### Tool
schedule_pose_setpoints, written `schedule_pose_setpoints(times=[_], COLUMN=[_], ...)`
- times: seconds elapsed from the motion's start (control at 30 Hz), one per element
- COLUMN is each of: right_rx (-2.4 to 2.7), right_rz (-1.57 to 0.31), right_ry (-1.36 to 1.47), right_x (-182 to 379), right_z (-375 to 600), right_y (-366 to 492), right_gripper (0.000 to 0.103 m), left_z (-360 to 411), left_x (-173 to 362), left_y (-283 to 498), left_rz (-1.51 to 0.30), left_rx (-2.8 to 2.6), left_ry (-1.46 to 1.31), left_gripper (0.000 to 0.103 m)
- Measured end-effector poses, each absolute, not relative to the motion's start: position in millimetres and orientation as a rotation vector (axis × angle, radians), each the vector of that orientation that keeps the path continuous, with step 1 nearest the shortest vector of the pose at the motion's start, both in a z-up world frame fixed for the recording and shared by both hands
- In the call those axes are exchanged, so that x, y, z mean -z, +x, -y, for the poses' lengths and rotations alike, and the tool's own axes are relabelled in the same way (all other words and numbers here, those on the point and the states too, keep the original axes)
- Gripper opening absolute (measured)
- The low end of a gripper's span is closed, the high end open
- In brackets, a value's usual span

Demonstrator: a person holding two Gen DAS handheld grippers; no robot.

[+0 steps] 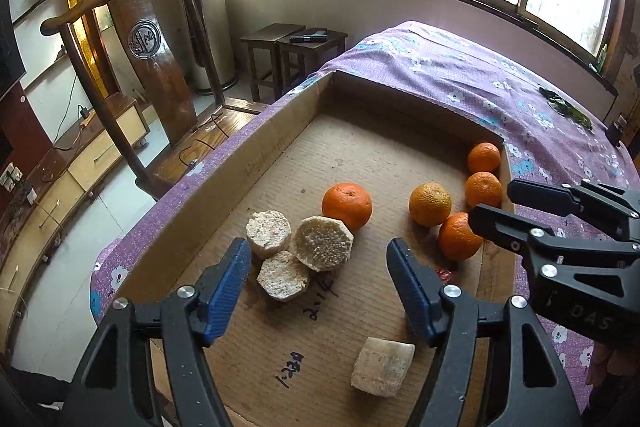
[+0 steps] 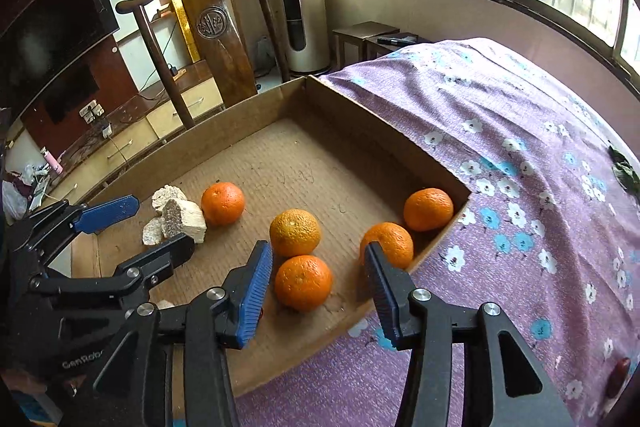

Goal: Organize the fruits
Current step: 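Lower the bun block and orange into the tray and open both grippers, then move both open grippers over the red date and bun block on the cloth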

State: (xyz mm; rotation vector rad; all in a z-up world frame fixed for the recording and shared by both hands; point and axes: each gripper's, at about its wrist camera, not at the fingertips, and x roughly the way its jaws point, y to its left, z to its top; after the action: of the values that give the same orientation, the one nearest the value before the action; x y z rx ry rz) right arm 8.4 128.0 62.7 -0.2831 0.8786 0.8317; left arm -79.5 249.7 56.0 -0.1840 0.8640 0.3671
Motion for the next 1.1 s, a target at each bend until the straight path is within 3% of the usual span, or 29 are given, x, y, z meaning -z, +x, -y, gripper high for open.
schedule_pose_setpoints(times=[0.27, 1.1], right_rx=[-0.746, -0.406], right_rz=[-0.872, -0.903], right_ry=[-0.193, 0.003], right_x=[-70, -54], right_z=[-67, 140], right_y=[-1, -18], right_gripper=[0.059, 0.064], left_z=[-217, -46], left_x=[-71, -69], left_y=[-80, -36], left_rz=[-0.818, -0.843], left_rx=[-0.322, -0.008], left_ry=[-0.15, -0.026], left_gripper=[0.083, 0.084])
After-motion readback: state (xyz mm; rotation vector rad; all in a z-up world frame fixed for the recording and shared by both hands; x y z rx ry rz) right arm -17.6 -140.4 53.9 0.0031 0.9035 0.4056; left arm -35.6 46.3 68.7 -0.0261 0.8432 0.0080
